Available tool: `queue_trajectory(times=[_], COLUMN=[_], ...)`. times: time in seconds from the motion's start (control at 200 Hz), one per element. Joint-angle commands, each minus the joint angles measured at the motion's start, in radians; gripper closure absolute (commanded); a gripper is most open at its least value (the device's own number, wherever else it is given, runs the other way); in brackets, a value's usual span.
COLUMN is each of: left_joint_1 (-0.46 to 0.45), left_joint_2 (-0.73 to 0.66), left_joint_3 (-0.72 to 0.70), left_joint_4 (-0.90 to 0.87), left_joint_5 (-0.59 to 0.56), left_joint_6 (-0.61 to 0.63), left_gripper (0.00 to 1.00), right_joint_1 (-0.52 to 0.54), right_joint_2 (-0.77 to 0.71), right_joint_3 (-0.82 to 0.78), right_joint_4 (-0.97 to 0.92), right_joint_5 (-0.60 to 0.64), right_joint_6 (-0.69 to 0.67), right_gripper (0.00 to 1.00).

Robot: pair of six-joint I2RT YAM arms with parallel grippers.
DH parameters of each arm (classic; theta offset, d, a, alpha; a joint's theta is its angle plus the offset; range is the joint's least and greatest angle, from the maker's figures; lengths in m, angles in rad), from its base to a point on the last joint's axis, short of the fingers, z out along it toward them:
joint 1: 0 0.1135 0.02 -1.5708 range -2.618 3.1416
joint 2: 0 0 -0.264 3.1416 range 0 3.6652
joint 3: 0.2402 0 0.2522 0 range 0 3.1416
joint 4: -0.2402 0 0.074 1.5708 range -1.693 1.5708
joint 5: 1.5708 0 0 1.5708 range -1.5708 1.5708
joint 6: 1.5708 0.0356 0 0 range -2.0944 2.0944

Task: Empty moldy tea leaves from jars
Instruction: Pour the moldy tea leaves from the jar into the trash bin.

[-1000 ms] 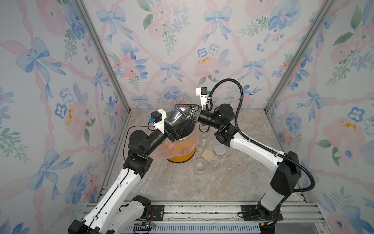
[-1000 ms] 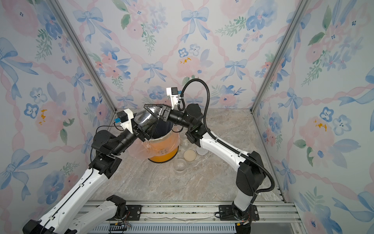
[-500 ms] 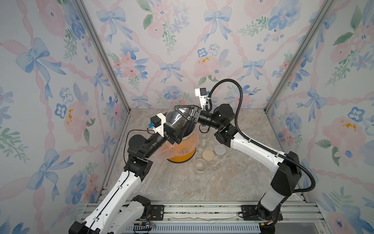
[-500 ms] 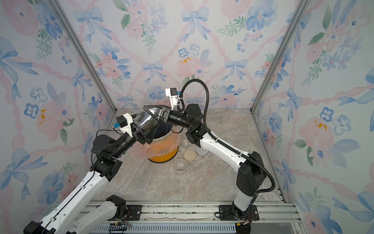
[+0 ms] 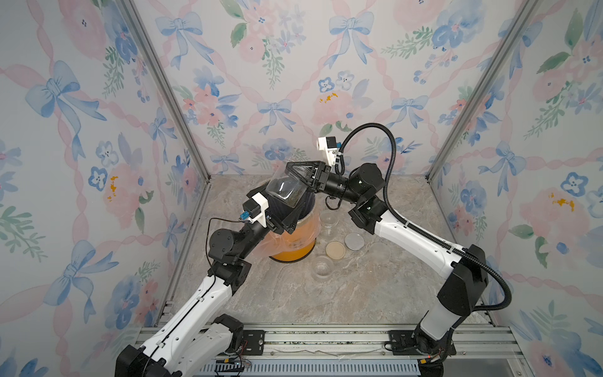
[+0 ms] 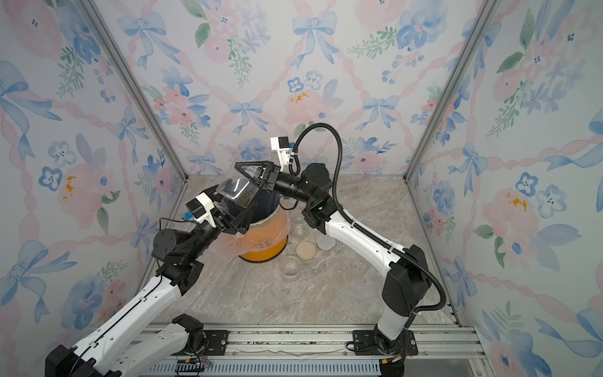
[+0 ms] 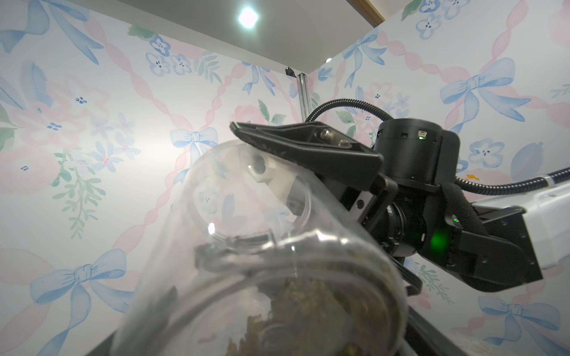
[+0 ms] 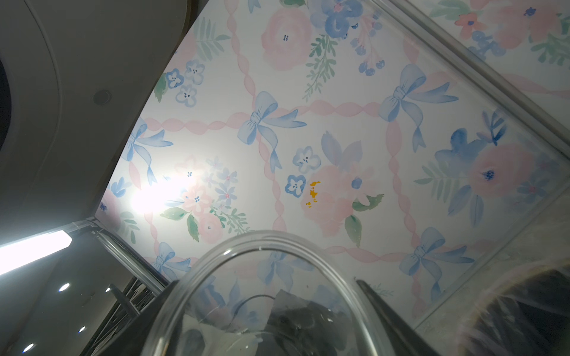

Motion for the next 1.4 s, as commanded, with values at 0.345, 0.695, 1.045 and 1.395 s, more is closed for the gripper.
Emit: queue_trajectory(times=[0.345, 0.695, 1.045, 1.395], left_joint_1=[-0.066, -0.076, -0.076, -0.077], left_joint_2=[0.142, 0.19, 0.212, 0.239], left_joint_3=[0.085, 0.129, 0.145, 0.122], left_joint_4=[0.352, 0.453, 0.434, 0.432], left_joint_5=[-0.091, -0.022, 0.019, -0.028], left_joint_6=[0.178, 0.244, 0.227, 0.237], left_gripper=[0.02, 0.02, 0.03, 0.02], right_joint_1=[-0.024, -0.044, -0.037, -0.029], right_joint_2=[0.069, 0.063, 0.059, 0.038], right_joint_3=[0.13, 0.15, 0.162, 0.168], right_joint_4=[-0.042, -0.109, -0.115, -0.137], right_joint_5=[-0.026, -0.045, -0.057, -0.051], right_joint_6=[0.087, 0.078, 0.089, 0.073], right_gripper=[0.22, 0.23, 0.23, 0.23])
